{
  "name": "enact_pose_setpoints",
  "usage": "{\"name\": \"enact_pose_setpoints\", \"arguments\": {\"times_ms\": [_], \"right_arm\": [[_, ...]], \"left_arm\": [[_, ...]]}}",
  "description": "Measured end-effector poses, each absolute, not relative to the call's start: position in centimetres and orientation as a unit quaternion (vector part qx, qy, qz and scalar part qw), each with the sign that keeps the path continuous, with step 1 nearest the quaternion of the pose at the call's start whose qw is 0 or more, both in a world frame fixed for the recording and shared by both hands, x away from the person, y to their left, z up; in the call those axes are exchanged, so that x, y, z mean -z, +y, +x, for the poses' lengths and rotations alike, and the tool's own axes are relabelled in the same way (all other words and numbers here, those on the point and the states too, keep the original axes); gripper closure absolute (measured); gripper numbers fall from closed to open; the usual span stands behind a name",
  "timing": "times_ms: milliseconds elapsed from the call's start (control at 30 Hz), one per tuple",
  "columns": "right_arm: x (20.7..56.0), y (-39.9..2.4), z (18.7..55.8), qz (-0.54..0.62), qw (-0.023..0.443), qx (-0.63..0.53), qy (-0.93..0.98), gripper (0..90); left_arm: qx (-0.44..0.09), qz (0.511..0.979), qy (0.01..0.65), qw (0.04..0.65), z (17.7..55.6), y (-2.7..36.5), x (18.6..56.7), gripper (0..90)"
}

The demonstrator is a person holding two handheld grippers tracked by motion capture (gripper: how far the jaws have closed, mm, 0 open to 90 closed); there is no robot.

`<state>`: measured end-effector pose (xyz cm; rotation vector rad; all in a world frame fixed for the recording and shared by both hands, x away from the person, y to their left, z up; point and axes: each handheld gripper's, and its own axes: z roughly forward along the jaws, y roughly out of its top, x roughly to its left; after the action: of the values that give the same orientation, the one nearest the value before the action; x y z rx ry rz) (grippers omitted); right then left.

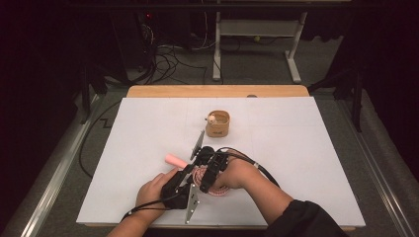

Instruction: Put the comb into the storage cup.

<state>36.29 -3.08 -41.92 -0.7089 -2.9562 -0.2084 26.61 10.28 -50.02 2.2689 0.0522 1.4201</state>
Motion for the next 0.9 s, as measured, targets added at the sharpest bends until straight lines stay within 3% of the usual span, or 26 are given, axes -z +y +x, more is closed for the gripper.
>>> {"name": "enact_pose_setpoints", "arguments": {"times_ms": [500, 900], "right_arm": [[41.89, -3.16, 36.38, -0.233, 0.049, 0.067, -0.969, 20.1], [41.62, -3.51, 36.57, -0.232, 0.059, 0.075, -0.968, 19.8]], "left_arm": [[-0.546, 0.818, -0.012, 0.181, 26.29, 9.93, 49.98, 65.6], [-0.566, 0.809, -0.026, 0.155, 26.04, 9.89, 50.09, 75.2]]}}
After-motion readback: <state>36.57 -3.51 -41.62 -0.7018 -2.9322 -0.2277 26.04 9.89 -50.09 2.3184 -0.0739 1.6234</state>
